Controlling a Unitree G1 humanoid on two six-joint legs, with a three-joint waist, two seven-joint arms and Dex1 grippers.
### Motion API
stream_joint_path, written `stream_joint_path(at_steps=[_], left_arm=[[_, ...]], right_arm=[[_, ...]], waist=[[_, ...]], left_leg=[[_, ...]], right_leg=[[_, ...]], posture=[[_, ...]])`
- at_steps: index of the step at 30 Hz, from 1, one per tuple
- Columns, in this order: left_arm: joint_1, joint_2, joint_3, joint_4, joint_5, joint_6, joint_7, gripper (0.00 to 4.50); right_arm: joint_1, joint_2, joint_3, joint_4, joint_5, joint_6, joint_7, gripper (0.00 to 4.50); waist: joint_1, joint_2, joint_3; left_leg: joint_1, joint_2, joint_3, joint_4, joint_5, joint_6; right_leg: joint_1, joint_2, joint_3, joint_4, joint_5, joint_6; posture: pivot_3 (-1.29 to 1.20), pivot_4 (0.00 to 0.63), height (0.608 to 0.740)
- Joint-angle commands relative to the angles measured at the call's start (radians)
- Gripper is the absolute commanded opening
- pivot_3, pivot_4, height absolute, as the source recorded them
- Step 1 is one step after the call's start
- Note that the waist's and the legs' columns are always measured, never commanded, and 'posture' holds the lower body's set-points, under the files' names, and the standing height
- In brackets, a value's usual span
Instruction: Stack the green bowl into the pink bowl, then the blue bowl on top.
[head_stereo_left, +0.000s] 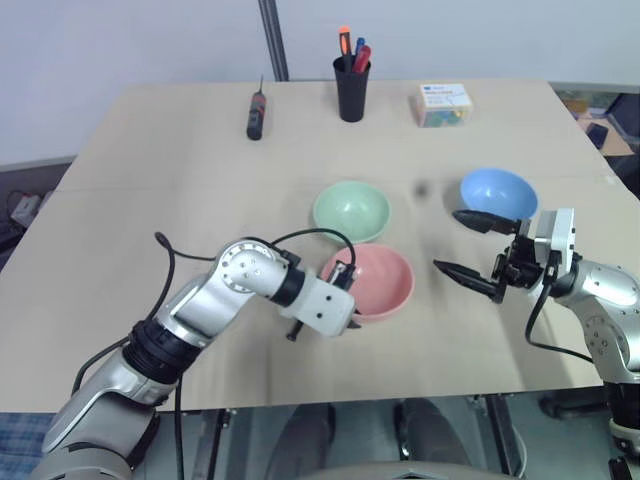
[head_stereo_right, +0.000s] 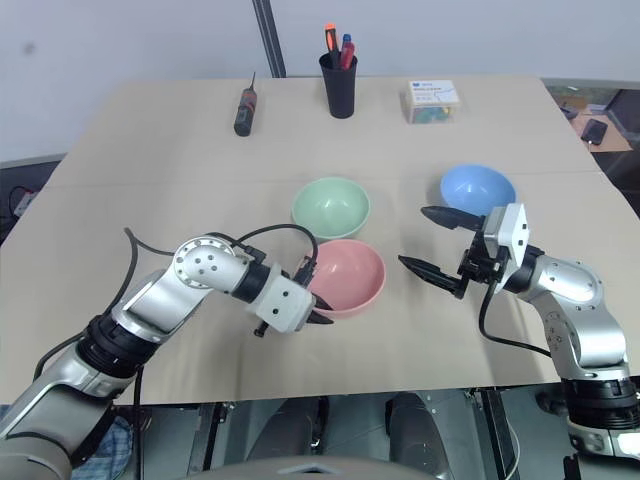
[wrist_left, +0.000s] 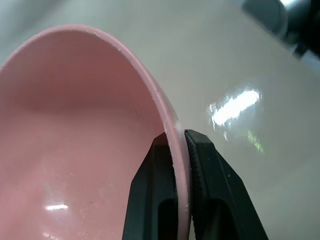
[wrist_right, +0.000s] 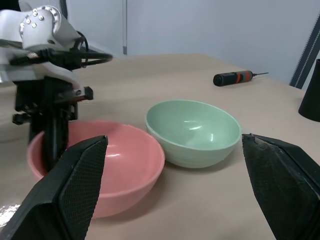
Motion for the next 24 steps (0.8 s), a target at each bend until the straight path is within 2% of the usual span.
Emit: stream_joint_path(at_steps=[1, 2, 4, 6, 7, 11, 13, 15, 17, 24], left_arm=[[-0.010, -0.002, 0.016, 0.028, 0.013, -0.013, 0.003, 0.07], [-0.010, -0.001, 0.015, 0.029, 0.012, -0.003, -0.002, 0.07], [-0.011, -0.002, 0.015, 0.027, 0.001, 0.014, -0.011, 0.90], [-0.013, -0.008, 0.022, 0.023, -0.010, 0.022, -0.011, 1.31], [-0.015, -0.013, 0.028, 0.022, -0.014, 0.014, -0.008, 1.81], [-0.017, -0.030, 0.063, 0.008, -0.062, 0.012, -0.003, 3.20], [-0.007, -0.029, 0.090, -0.008, -0.096, 0.030, -0.001, 3.56], [0.009, -0.022, 0.126, -0.041, -0.149, 0.081, -0.001, 4.32], [0.040, -0.005, 0.175, -0.091, -0.250, 0.184, -0.018, 4.42], [0.274, 0.103, 0.419, -0.246, -0.478, 0.311, 0.003, 4.42]], right_arm=[[-0.013, -0.004, -0.013, -0.022, 0.006, -0.018, 0.000, 4.50], [-0.016, -0.005, -0.013, -0.019, 0.005, -0.019, 0.001, 4.50], [-0.020, -0.007, -0.014, -0.015, 0.005, -0.019, 0.003, 4.50], [-0.021, -0.008, -0.014, -0.014, 0.004, -0.020, 0.004, 4.50], [-0.020, -0.008, -0.014, -0.013, 0.004, -0.020, 0.004, 4.50], [-0.021, -0.006, -0.010, -0.013, 0.003, -0.020, 0.005, 4.50], [-0.025, -0.005, -0.008, -0.012, 0.004, -0.017, 0.006, 4.50], [-0.032, -0.007, -0.007, -0.008, 0.005, -0.016, 0.009, 4.50], [-0.043, -0.012, -0.006, -0.005, 0.006, -0.012, 0.015, 4.50], [-0.104, -0.034, 0.013, 0.042, -0.006, -0.012, 0.057, 4.50]], waist=[[0.000, 0.000, 0.000], [0.000, 0.000, 0.000], [-0.001, 0.000, 0.000], [-0.003, 0.000, 0.000], [-0.003, 0.000, 0.000], [-0.002, 0.000, 0.000], [-0.003, 0.000, 0.000], [-0.004, 0.000, 0.000], [-0.005, 0.000, 0.000], [-0.006, 0.001, 0.000]], left_leg=[[0.000, 0.000, 0.000, 0.000, 0.000, 0.000], [0.000, 0.000, 0.000, 0.000, 0.000, 0.000], [0.000, 0.000, 0.000, 0.000, 0.000, 0.000], [0.000, 0.000, 0.000, 0.000, 0.000, 0.000], [0.000, 0.000, 0.000, 0.000, 0.000, 0.000], [0.000, 0.000, 0.000, 0.000, 0.000, 0.000], [0.000, 0.000, 0.000, 0.000, 0.000, 0.000], [0.000, 0.000, 0.000, 0.000, 0.000, 0.000], [0.000, 0.001, -0.001, 0.000, 0.000, 0.000], [0.001, 0.003, -0.004, 0.000, 0.000, 0.000]], right_leg=[[0.000, 0.000, 0.000, 0.000, 0.000, 0.000], [0.000, 0.000, 0.000, 0.000, 0.000, 0.000], [0.000, 0.000, 0.000, 0.000, 0.000, 0.000], [0.000, 0.000, 0.000, 0.001, 0.000, 0.000], [0.000, 0.000, 0.000, 0.001, 0.000, 0.000], [0.000, 0.000, 0.000, 0.000, 0.000, 0.000], [0.000, 0.000, 0.000, 0.000, 0.000, 0.000], [0.000, 0.000, 0.000, 0.001, 0.000, 0.000], [0.000, 0.000, 0.000, 0.001, 0.000, 0.000], [-0.001, 0.000, 0.001, 0.000, 0.000, 0.000]], posture=[[0.00, 0.150, 0.740], [0.00, 0.150, 0.740], [0.00, 0.150, 0.740], [0.00, 0.150, 0.740], [0.00, 0.150, 0.740], [0.00, 0.150, 0.740], [0.00, 0.150, 0.740], [0.00, 0.150, 0.740], [0.00, 0.150, 0.740], [0.00, 0.150, 0.740]])
